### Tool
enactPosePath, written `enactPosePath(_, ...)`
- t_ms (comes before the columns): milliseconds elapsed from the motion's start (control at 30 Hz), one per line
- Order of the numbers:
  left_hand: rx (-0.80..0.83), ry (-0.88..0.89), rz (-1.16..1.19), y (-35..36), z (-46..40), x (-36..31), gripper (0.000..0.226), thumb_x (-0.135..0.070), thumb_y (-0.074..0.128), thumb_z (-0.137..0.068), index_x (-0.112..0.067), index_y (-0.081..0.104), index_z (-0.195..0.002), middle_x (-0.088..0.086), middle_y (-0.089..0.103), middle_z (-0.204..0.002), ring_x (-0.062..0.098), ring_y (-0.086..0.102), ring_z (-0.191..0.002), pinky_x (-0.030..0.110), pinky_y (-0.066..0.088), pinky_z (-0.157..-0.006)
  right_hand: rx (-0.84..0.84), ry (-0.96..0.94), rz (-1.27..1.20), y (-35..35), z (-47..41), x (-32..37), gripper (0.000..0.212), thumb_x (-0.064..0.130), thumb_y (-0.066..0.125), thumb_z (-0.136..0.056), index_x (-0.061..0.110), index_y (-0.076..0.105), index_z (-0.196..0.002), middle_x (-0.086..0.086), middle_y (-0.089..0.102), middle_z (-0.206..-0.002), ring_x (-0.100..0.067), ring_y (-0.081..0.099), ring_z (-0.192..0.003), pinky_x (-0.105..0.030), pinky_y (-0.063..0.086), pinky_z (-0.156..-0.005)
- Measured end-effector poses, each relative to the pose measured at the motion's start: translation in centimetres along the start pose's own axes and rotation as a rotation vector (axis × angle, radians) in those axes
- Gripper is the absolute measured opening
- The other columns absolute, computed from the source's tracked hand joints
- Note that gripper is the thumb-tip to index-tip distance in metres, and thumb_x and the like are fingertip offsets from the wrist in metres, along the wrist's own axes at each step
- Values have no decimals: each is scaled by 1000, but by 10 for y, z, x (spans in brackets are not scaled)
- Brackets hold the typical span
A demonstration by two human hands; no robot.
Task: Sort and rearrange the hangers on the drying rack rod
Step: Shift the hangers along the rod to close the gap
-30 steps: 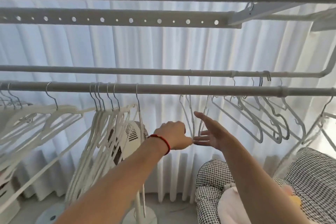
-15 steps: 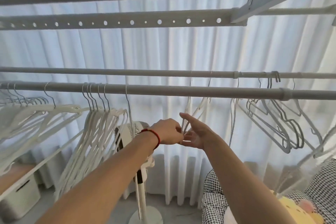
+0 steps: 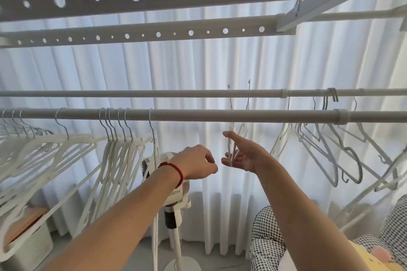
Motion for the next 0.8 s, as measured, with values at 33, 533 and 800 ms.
enactPosePath(33, 3, 5, -2, 0, 1, 1, 29, -33, 59, -94, -27, 69, -121, -4, 65, -118, 15, 56, -93, 26, 42, -73, -6, -2, 19, -2, -3, 5, 68, 43, 83, -82, 2, 47, -122, -23, 60, -98, -29, 70, -52, -40, 65, -72)
enactPosePath(533, 23, 19, -56, 12, 11, 30, 32, -32, 61, -90, -21, 70, -118, 4, 69, -118, 22, 65, -104, 36, 55, -92, 105, 177, -49, 8, -5, -77, 82, 44, 77, -87, -4, 35, -137, -22, 48, -106, -29, 65, -69, -37, 63, -53)
enactPosePath(800, 206, 50, -354, 30, 20, 47, 21, -29, 58, -93, -11, 51, -85, 2, 55, -81, 17, 52, -70, 28, 38, -54, 336, 231, -77, -12, 79, -157, 80, 55, 81, -77, -3, 49, -121, -17, 59, -86, -29, 63, -68, -37, 60, -64)
Point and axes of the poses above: each hand's wrist, its own z-axis away from the middle knuckle, its own y-axis out of the palm, x = y × z, the point moved 1 cm from there along -z, towards the middle knuckle
